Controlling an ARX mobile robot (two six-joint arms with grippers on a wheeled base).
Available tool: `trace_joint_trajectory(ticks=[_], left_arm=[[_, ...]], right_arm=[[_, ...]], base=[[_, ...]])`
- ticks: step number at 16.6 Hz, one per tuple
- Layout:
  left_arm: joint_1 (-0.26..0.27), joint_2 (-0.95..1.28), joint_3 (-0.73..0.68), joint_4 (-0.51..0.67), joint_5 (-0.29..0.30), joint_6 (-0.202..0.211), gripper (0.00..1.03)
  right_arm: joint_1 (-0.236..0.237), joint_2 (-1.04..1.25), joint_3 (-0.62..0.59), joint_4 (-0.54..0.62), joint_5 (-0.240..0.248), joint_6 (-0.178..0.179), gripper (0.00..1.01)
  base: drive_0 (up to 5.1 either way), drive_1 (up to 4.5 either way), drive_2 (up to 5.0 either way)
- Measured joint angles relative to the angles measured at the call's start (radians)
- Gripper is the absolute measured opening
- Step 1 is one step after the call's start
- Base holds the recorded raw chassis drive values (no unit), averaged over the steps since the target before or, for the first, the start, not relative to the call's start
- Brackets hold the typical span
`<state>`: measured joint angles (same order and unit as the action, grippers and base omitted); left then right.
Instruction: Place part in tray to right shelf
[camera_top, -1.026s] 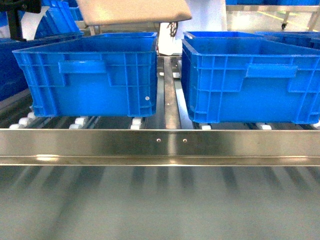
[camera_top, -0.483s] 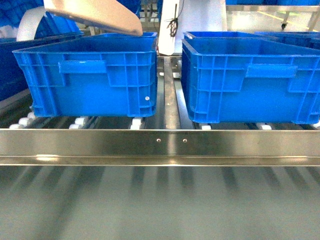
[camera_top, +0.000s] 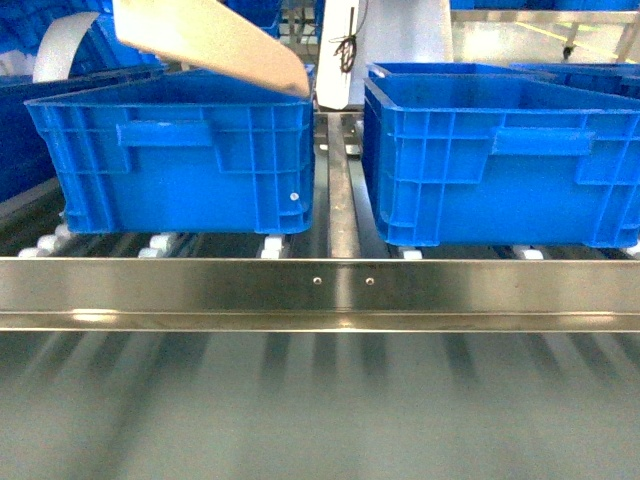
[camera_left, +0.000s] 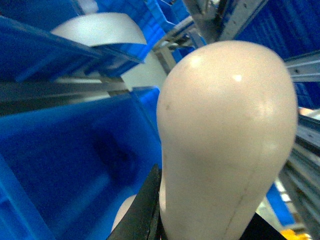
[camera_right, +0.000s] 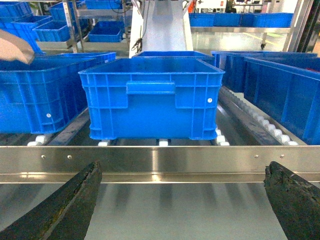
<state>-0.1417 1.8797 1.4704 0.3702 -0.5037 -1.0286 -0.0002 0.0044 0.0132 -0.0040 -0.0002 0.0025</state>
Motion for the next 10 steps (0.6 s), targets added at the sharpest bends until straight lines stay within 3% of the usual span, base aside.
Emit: trace_joint_trajectory(ticks=[1,2,5,7,8,9,10], left_arm=[[-0.011,-0.068,-0.082,0.043,0.042,-0.035,0.17],[-0.027,-0.148,-0.163,0.070,0.067,-0.045,0.17],[-0.079,-0.388,-0.394,0.127,0.168,-0.042,0.17],[-0.103,-0.498,-0.539,0.087,0.187,-0.036,0.17],[-0.125,-0.542,-0.596,0.046,0.163,-0.007,0.17],[-0.151,-0.571,-0.624,0.024,0.126,0.057,0.17],[-0.162,-0.575,-0.621,0.040,0.130,0.110,0.17]], right_arm=[[0.000,0.000,0.000,0.000,0.000,0.000,0.98],[0.000,0.000,0.000,0.000,0.000,0.000,0.98],[0.000,0.000,0.000,0.000,0.000,0.000,0.98],[0.000,0.000,0.000,0.000,0.000,0.000,0.98],[0.000,0.000,0.000,0.000,0.000,0.000,0.98],[0.000,0.000,0.000,0.000,0.000,0.000,0.98],[0.000,0.000,0.000,0.000,0.000,0.000,0.98]], base=[[0.0,0.00,0.0],[0.0,0.00,0.0],[0.0,0.00,0.0],[0.0,0.00,0.0],[0.0,0.00,0.0],[0.0,0.00,0.0],[0.0,0.00,0.0]])
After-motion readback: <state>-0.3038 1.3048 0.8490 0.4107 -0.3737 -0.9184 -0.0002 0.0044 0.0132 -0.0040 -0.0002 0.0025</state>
